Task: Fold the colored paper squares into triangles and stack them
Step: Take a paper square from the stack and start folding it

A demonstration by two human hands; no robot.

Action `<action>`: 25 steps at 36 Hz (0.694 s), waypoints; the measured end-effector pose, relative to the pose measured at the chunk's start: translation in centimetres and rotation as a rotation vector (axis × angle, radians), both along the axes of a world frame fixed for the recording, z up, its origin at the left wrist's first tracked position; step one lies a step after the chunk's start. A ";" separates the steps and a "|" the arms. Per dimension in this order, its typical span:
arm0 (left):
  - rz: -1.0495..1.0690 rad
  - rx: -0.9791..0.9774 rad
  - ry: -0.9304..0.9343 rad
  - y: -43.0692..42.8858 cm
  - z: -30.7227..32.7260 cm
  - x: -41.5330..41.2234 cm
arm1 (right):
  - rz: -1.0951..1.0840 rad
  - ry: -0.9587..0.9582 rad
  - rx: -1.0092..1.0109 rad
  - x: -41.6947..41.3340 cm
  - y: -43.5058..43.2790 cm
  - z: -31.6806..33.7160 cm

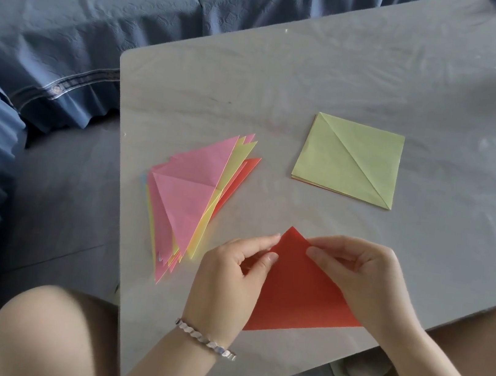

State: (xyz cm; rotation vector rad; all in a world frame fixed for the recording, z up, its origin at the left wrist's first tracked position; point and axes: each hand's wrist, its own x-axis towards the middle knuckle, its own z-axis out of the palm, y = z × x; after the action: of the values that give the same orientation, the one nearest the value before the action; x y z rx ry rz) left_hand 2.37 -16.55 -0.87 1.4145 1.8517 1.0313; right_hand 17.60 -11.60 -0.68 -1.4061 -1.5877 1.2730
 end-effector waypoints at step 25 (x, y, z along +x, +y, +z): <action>0.143 -0.293 0.354 6.6 -4.0 -3.1 | 0.638 -0.765 0.564 1.0 0.4 -7.2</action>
State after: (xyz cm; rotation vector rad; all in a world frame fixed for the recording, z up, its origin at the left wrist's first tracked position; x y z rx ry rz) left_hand -0.71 -10.00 -4.85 1.3661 2.2777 0.5635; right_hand 18.64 -11.23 -7.85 -1.0848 -2.7984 0.4604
